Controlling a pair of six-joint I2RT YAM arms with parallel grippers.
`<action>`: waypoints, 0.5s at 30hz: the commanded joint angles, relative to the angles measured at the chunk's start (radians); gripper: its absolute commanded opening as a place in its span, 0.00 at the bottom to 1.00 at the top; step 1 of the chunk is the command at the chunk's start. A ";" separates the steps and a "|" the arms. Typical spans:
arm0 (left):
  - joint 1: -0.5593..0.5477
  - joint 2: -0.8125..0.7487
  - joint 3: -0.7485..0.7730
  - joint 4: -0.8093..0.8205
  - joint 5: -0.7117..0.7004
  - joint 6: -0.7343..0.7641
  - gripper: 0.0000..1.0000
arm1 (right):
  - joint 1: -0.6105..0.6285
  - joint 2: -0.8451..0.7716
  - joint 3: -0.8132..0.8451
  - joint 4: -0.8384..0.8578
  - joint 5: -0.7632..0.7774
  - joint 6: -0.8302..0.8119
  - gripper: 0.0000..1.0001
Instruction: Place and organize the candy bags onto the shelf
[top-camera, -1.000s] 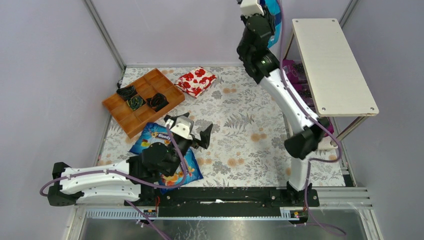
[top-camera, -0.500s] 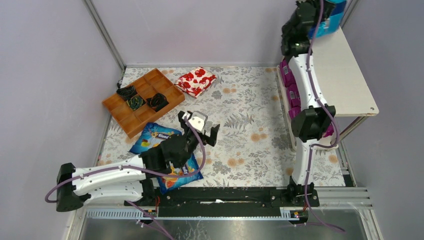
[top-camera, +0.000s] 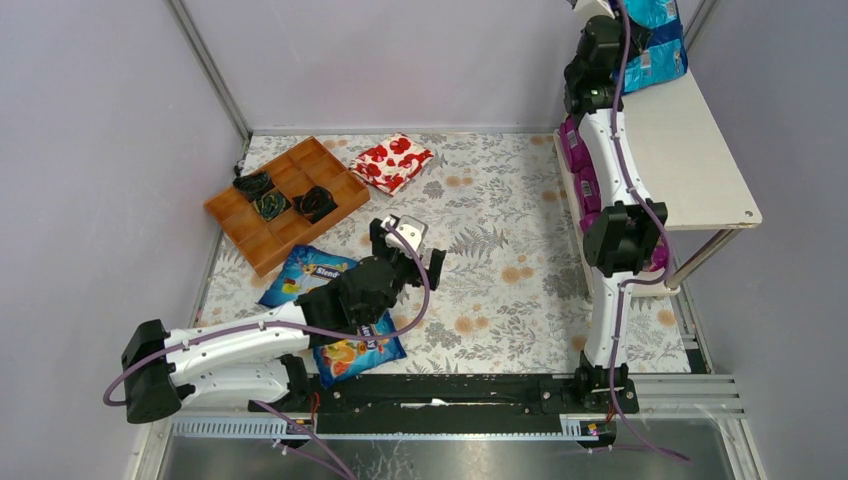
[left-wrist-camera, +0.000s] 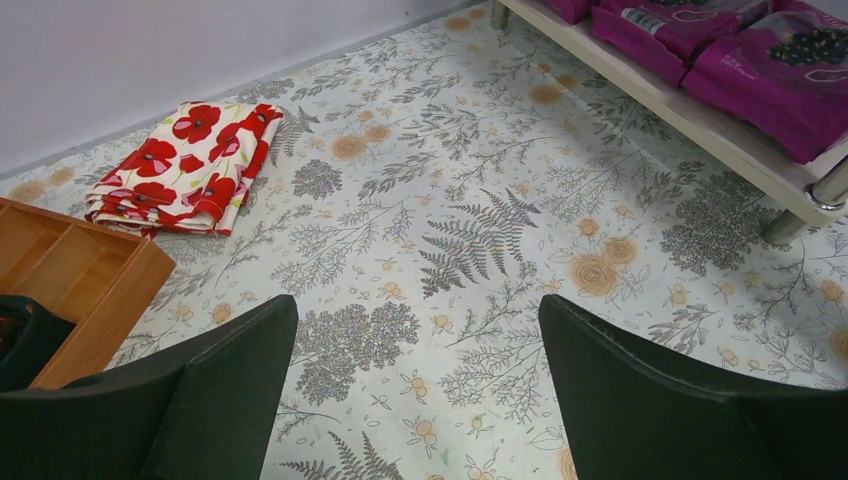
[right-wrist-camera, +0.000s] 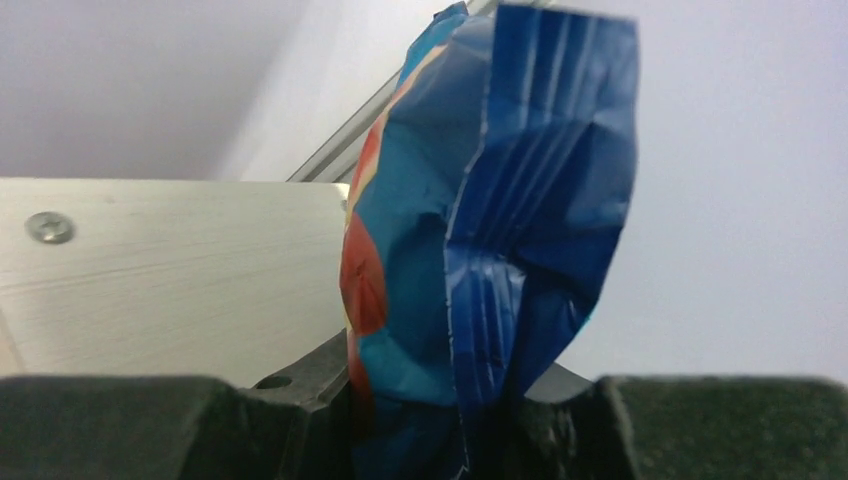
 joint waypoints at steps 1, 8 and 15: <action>0.015 -0.015 0.044 0.030 0.026 -0.023 0.95 | 0.003 -0.004 0.022 0.073 0.000 0.009 0.40; 0.015 -0.037 0.041 0.029 0.036 -0.030 0.95 | 0.020 -0.014 0.067 0.000 0.026 0.077 0.73; 0.015 -0.050 0.053 0.011 0.041 -0.040 0.95 | 0.085 -0.099 0.080 -0.270 -0.014 0.235 0.97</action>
